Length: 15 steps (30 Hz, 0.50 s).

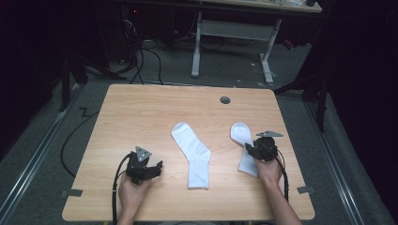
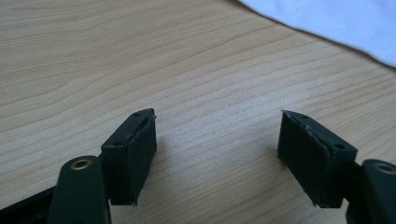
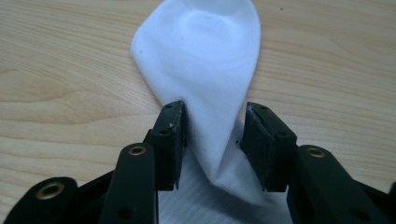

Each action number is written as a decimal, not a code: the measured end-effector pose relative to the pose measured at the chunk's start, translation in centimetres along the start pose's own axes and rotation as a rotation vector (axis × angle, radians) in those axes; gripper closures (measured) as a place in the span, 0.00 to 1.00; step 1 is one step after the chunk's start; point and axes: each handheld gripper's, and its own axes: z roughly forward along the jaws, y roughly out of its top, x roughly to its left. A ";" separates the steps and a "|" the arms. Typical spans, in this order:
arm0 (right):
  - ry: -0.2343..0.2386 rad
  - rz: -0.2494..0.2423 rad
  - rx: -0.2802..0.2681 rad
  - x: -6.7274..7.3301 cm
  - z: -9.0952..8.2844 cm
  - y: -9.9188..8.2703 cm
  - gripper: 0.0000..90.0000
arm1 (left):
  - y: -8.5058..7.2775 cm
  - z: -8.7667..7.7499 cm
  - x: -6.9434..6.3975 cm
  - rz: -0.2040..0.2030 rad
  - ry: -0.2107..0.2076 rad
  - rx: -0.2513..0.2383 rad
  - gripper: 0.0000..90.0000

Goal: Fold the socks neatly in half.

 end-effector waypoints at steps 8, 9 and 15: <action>-0.013 -0.021 0.000 -0.2 0.3 -0.1 0.75 | 0.0 0.0 0.0 0.000 0.000 0.000 0.32; -0.016 -0.028 0.000 -0.2 0.3 -0.1 0.76 | 0.0 0.0 0.0 0.000 0.000 0.000 0.32; -0.014 -0.069 0.011 0.1 0.2 -0.1 0.90 | 0.0 0.0 0.0 0.000 0.000 0.000 0.32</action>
